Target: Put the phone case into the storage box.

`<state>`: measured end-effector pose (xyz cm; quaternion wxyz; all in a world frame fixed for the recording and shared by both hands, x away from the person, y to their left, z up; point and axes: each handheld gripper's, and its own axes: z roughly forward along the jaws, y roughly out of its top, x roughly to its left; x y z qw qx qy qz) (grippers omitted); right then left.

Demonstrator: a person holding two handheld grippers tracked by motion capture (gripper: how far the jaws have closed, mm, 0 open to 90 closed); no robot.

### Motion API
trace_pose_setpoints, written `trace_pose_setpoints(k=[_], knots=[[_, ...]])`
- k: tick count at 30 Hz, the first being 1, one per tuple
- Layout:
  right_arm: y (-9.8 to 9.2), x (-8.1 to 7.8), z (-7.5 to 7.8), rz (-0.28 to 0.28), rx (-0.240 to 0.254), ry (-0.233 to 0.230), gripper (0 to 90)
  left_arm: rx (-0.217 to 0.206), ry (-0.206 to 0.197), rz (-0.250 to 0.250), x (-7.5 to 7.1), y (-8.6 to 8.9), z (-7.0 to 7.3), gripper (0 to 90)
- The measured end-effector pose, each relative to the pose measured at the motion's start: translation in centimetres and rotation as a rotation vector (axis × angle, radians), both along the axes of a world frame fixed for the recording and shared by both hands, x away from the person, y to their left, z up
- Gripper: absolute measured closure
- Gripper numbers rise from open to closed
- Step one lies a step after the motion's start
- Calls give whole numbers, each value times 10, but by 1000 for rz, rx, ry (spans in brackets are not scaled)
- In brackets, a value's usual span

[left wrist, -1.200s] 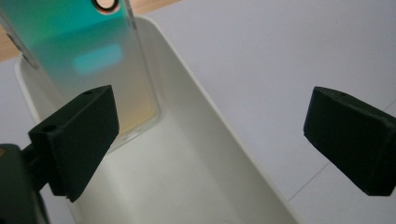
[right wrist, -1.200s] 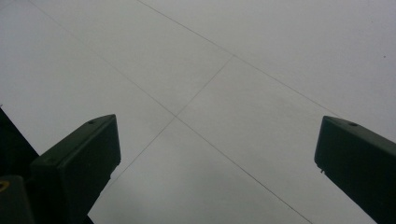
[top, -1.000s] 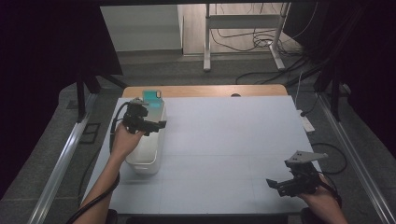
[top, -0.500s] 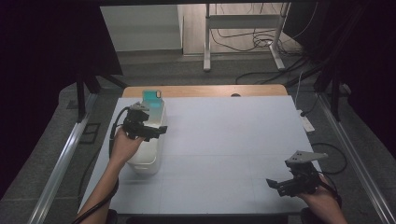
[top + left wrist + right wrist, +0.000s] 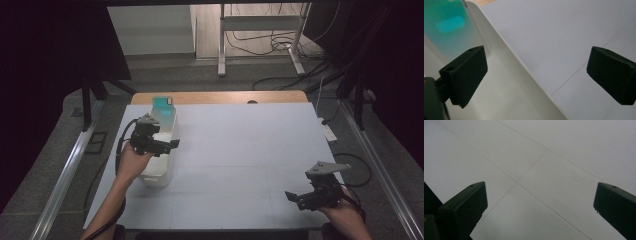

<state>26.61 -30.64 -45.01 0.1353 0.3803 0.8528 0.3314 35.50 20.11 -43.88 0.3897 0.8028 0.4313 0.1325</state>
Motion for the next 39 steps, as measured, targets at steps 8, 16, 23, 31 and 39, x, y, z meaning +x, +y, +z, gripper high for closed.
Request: trace_pose_setpoints(k=[8, 16, 23, 31, 39], knots=[[0, 0, 0, 7, 5, -1, 0, 4, -1, -15, -11, -5, -2, 39], [0, 0, 0, 11, 2, -4, 0, 5, -4, -25, -22, -7, -3, 38], [0, -1, 0, 11, 1, -6, 0, -2, -7, -27, -32, -6, -3, 38], [0, 0, 0, 12, -1, -6, 0, -5, -10, -26, -44, -3, -3, 36], [0, 0, 0, 13, -2, -3, 0, -21, -20, -14, -60, 1, -4, 35]])
